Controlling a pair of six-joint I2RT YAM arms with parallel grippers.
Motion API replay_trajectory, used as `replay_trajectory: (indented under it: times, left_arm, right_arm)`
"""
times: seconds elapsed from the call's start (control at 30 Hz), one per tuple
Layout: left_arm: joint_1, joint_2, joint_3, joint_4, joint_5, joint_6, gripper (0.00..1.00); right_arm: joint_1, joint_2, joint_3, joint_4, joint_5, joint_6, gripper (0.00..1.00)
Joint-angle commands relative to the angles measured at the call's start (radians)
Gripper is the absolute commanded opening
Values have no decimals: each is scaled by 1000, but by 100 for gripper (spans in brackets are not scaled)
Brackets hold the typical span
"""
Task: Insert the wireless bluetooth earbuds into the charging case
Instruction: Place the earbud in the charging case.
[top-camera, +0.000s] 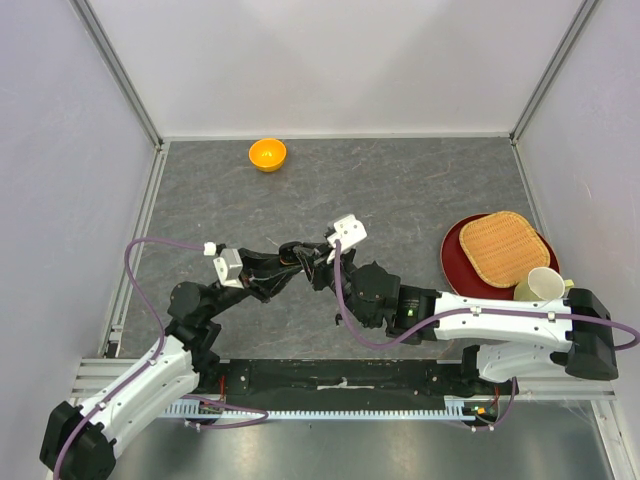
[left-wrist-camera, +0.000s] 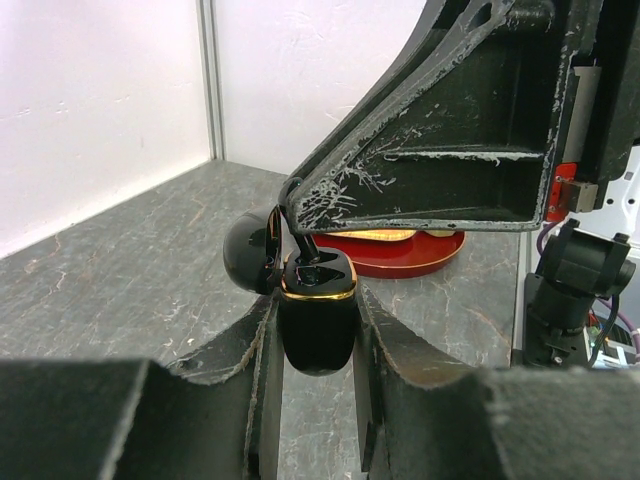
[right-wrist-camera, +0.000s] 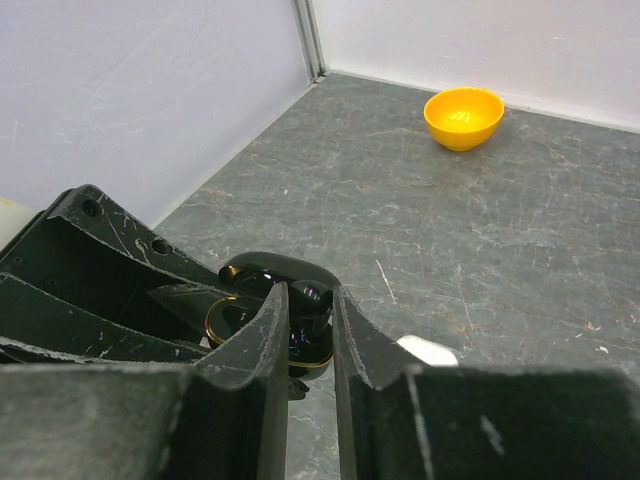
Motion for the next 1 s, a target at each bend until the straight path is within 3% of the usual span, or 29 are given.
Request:
replay_trajectory:
  times: [0.0,0.97]
  left_arm:
    - [3,-20,29,57,-82,-15,2]
    - [3,-22,17,49,-145,-15,2]
  right_arm:
    - [16,14,35,-22,-15,-7,0]
    - [16,46,72,-61,-104,-12,0]
